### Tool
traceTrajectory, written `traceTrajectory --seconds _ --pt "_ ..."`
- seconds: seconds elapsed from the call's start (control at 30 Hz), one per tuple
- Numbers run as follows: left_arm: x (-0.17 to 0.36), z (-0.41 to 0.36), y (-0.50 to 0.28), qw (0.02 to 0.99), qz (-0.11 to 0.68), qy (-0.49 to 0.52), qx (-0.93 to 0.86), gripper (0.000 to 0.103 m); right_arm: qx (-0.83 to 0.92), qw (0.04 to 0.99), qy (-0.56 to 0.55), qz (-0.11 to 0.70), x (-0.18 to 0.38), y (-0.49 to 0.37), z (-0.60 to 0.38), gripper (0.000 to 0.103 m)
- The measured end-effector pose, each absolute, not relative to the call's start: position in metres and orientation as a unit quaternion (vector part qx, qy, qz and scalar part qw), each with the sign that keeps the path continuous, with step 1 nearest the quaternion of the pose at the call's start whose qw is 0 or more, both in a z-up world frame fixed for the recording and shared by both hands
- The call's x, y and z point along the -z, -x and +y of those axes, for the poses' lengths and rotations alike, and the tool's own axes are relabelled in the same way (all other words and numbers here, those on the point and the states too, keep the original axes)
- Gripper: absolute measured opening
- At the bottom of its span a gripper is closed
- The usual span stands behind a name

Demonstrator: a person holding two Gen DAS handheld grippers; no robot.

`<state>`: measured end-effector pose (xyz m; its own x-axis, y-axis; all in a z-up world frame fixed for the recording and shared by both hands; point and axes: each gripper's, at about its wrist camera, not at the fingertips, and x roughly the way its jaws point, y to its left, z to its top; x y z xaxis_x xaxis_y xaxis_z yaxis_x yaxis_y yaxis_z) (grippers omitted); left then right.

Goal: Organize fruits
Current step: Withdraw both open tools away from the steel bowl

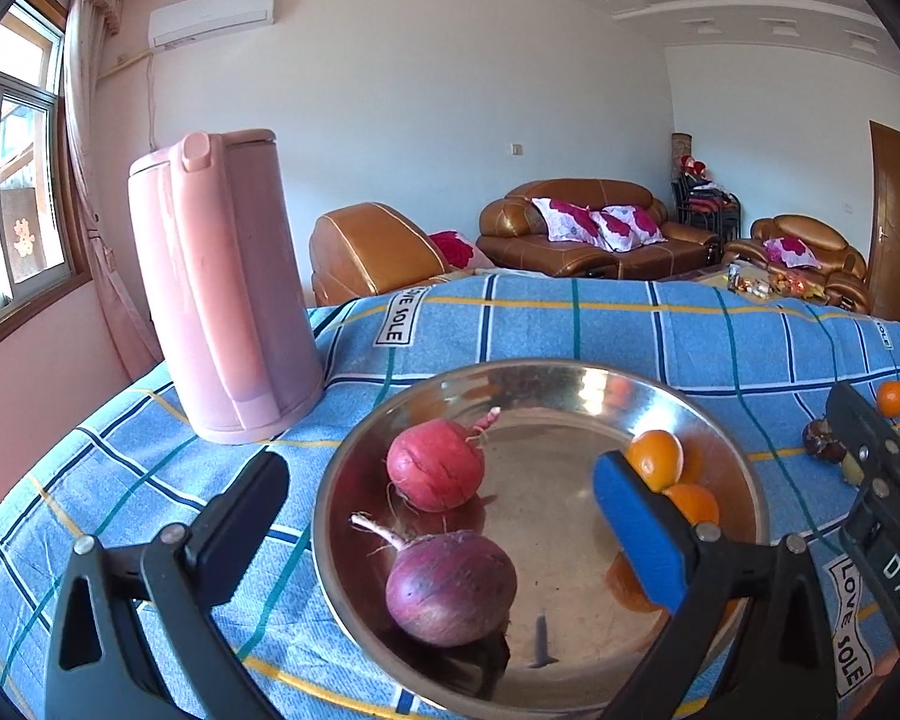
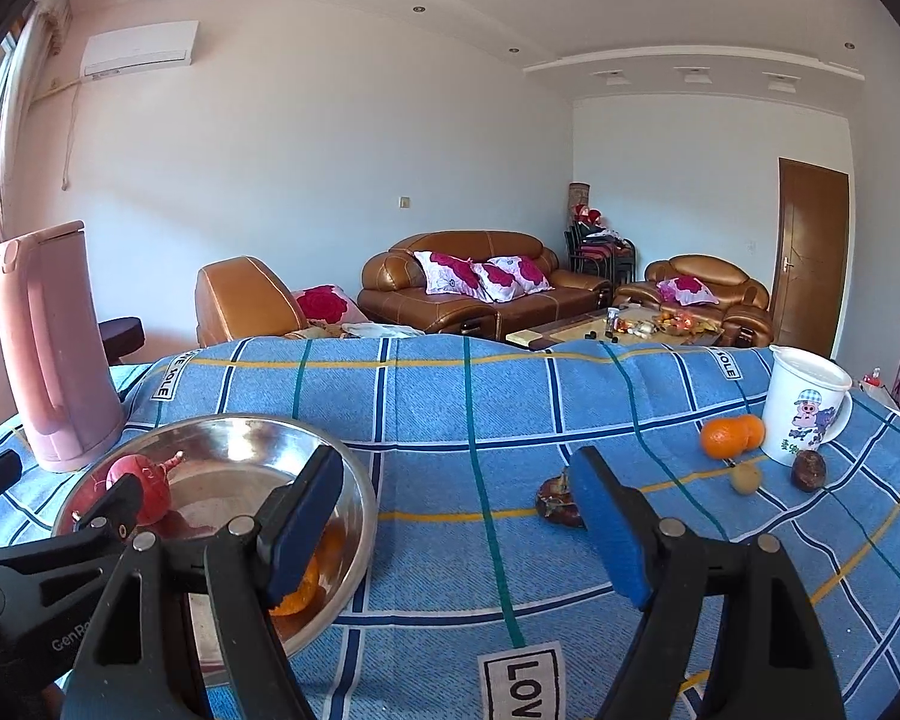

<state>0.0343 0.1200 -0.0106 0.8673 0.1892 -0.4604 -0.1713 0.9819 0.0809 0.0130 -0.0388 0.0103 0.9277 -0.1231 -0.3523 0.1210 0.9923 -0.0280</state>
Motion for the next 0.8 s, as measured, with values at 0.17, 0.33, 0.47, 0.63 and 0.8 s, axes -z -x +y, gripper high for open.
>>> traceTrajectory --seconds 0.17,0.33,0.47,0.63,0.8 --pt "0.011 0.113 -0.025 0.966 0.242 -0.018 -0.085 0.103 0.061 0.981 0.004 0.184 -0.010 -0.008 -0.046 0.079" --pt "0.011 0.104 -0.017 0.966 0.247 -0.024 -0.078 0.103 0.060 0.980 0.005 0.188 -0.010 -0.003 -0.055 0.079" --pt "0.012 0.093 -0.010 0.966 0.250 -0.023 -0.066 0.103 0.060 0.980 0.010 0.190 -0.009 0.001 -0.063 0.079" --pt "0.012 0.076 -0.006 0.964 0.258 -0.025 -0.052 0.103 0.069 0.979 0.010 0.192 -0.010 0.005 -0.079 0.079" --pt "0.012 0.057 -0.003 0.964 0.260 -0.030 -0.037 0.103 0.082 0.978 0.012 0.192 -0.012 0.009 -0.100 0.079"
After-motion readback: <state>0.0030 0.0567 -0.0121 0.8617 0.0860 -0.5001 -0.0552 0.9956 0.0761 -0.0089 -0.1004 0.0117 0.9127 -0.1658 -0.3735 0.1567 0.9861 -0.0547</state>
